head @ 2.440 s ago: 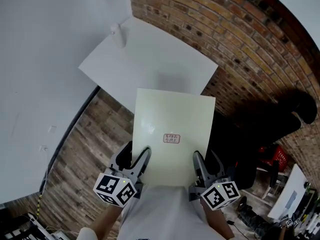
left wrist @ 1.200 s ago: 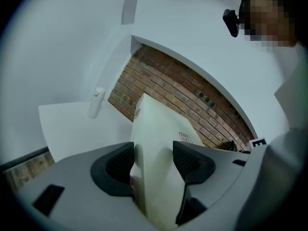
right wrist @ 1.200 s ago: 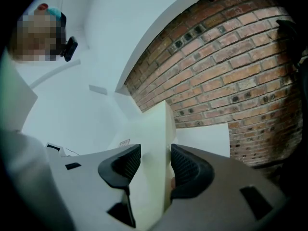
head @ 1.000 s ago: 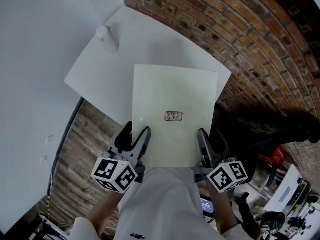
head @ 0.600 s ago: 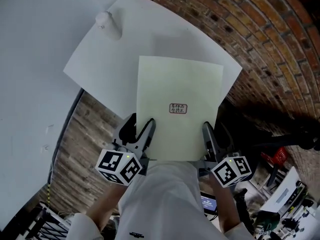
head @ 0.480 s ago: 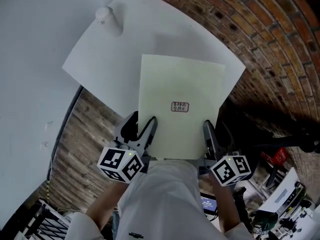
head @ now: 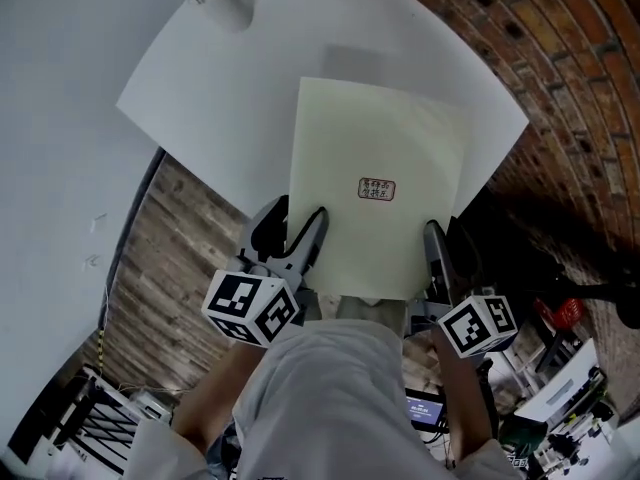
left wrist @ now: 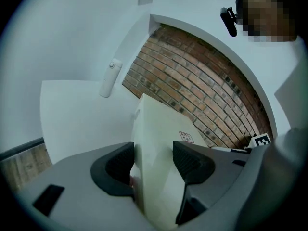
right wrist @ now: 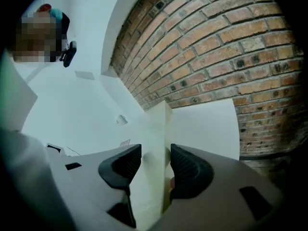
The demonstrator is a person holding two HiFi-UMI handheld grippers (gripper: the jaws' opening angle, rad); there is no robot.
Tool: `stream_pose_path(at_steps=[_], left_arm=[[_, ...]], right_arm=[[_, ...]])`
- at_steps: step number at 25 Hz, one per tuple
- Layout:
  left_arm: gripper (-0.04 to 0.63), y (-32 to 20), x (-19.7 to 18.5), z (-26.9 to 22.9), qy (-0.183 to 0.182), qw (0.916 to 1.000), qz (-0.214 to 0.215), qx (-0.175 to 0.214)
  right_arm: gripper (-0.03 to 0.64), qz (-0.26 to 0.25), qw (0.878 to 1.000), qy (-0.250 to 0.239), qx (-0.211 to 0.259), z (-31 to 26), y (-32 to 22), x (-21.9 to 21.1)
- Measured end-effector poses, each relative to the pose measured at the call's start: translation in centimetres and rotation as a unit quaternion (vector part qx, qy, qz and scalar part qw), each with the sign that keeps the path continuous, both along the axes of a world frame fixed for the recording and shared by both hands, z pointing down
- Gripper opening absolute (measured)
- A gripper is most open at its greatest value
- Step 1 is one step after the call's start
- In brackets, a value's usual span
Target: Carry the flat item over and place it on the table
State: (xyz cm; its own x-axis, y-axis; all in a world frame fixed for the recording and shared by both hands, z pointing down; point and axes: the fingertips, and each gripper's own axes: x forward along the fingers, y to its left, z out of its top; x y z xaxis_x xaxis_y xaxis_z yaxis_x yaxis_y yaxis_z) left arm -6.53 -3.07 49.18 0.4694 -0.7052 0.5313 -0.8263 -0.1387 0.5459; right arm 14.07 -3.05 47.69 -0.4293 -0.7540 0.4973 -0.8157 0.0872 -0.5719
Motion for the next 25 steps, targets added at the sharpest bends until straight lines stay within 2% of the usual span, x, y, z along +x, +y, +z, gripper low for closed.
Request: stream_pose_path(at_steps=[16,25], left_arm=[[0.261,-1.5,-0.3,6.8,-0.022,0.9995,-0.009,-0.020],[0.261,-2.0,-1.1,9.2,-0.026,0.9990,-0.013,-0.034]], right_arm=[[0.212,-0.019,0.999,-0.012,-0.034,7.5,-2.0,-0.4],[0.212,-0.022,0.999,0.000,-0.049,10.0,-2.6,-1.3]])
